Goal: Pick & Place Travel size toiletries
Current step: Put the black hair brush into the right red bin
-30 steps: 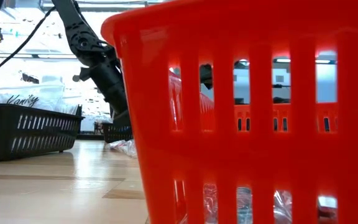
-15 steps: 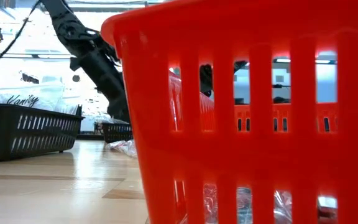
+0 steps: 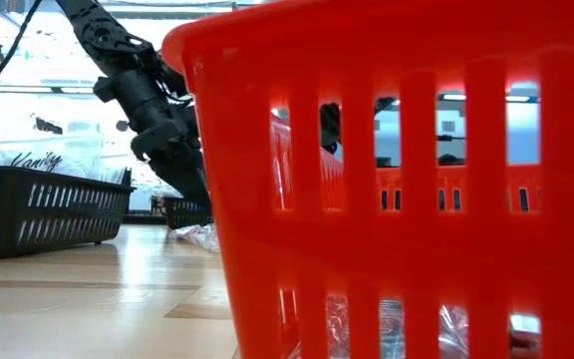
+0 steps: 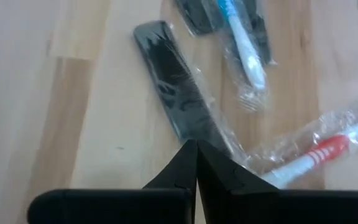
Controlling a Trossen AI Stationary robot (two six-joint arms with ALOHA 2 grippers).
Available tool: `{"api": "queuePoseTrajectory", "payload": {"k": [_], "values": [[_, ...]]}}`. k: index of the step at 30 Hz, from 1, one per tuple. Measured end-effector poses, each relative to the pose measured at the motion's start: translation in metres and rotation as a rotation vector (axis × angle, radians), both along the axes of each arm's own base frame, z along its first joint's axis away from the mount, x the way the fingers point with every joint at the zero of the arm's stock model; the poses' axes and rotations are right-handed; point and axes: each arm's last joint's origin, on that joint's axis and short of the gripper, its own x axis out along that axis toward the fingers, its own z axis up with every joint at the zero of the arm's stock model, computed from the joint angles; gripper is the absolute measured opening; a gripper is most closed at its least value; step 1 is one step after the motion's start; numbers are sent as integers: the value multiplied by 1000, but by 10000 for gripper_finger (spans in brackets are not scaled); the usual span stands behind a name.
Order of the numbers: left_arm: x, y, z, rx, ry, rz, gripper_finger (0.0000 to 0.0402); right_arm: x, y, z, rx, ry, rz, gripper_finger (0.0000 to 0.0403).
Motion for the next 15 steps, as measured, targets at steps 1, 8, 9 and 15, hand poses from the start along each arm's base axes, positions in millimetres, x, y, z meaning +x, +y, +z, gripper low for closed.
{"api": "queuePoseTrajectory", "payload": {"k": [1,8,9,15], "values": [[2,0,0,5,-13,1,2,1,2,-1,0,1,6,109],[3,0,1,8,-28,-2,2,6,8,-7,-33,-15,38,108],[4,0,2,19,-44,4,2,5,8,-7,-28,-6,35,108],[19,6,-5,42,-52,24,2,6,7,-5,-29,-10,30,108]]}}
